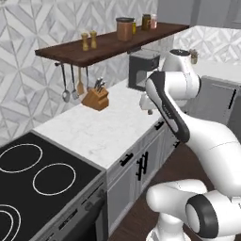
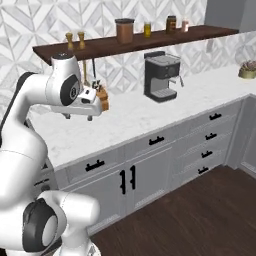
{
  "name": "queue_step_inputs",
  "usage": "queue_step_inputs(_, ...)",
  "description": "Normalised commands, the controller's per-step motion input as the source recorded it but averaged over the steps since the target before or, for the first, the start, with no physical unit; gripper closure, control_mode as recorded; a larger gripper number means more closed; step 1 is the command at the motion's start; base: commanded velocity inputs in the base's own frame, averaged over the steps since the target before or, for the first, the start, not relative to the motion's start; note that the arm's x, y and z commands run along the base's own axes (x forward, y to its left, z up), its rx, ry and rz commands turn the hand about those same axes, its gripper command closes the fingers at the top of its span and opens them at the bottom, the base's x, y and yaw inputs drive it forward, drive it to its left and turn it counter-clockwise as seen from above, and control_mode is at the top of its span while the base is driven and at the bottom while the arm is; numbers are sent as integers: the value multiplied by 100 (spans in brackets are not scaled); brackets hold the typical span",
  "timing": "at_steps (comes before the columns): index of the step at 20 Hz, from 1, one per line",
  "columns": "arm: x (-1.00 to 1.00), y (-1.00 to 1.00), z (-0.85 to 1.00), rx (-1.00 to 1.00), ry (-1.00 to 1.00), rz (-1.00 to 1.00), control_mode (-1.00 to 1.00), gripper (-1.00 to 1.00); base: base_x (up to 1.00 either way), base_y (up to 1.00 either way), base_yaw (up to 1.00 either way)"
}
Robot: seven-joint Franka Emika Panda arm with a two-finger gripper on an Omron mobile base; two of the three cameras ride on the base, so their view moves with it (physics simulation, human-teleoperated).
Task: Take a straw from the drawer in front and place it inside the glass cup on the dining counter.
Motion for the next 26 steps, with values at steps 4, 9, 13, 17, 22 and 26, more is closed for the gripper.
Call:
queue_step_inputs(4, 0, 0, 0, 0, 0, 0, 100, -100, -5, 71, -49)
queue_step_inputs(9, 0, 0, 0, 0, 0, 0, 100, -100, -13, 64, -46)
queue_step_inputs(13, -20, 14, 0, 18, 0, -29, -100, -100, -8, 13, -11)
queue_step_inputs(17, -9, -58, 0, 50, 0, -22, -100, -100, 0, 0, 0)
queue_step_inputs(22, 0, -99, -15, 63, 0, -10, -100, -100, 0, 0, 0)
queue_step_inputs(26, 1, -88, -55, 58, -5, -2, -100, -100, 0, 0, 0)
